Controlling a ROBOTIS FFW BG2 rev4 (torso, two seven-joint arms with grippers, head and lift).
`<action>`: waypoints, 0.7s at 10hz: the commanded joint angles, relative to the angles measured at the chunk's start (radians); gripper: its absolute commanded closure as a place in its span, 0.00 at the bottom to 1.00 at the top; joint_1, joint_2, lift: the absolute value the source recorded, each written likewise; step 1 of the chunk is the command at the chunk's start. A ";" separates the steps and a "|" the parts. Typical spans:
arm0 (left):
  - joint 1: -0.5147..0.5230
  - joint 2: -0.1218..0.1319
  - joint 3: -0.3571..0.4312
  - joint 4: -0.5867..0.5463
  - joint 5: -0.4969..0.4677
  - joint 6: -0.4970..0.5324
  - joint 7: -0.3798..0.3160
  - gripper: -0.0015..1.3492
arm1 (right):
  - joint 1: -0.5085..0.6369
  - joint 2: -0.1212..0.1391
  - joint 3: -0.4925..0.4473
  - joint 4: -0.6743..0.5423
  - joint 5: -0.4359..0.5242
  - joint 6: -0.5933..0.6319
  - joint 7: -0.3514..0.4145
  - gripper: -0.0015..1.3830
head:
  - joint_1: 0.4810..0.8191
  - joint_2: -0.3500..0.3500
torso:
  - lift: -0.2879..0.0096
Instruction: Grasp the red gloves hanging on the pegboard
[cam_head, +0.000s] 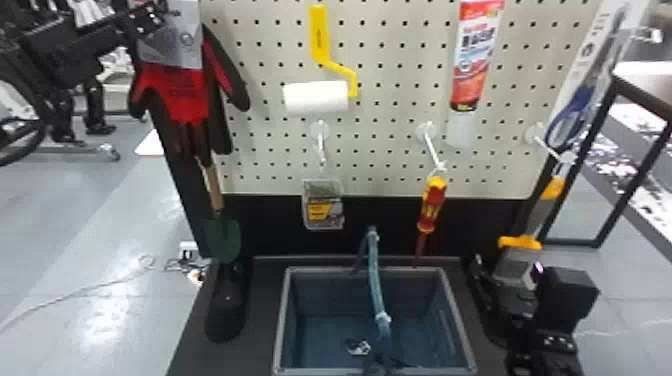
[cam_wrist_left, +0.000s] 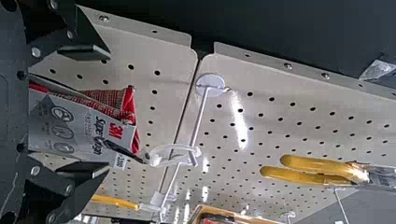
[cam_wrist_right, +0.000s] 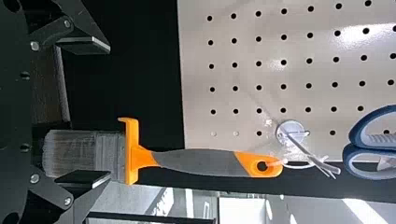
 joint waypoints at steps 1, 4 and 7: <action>-0.011 0.003 -0.013 0.032 0.034 0.016 -0.012 0.57 | 0.000 0.000 0.000 0.002 0.001 0.000 0.001 0.23 | 0.20 0.50 | 0.63; -0.038 0.018 -0.044 0.086 0.060 0.028 -0.065 0.82 | -0.002 0.000 0.002 0.003 -0.001 0.000 0.002 0.23 | 0.20 0.50 | 0.63; -0.041 0.018 -0.064 0.119 0.079 0.024 -0.084 0.90 | -0.002 0.000 0.002 0.003 -0.001 0.000 0.004 0.23 | 0.20 0.50 | 0.63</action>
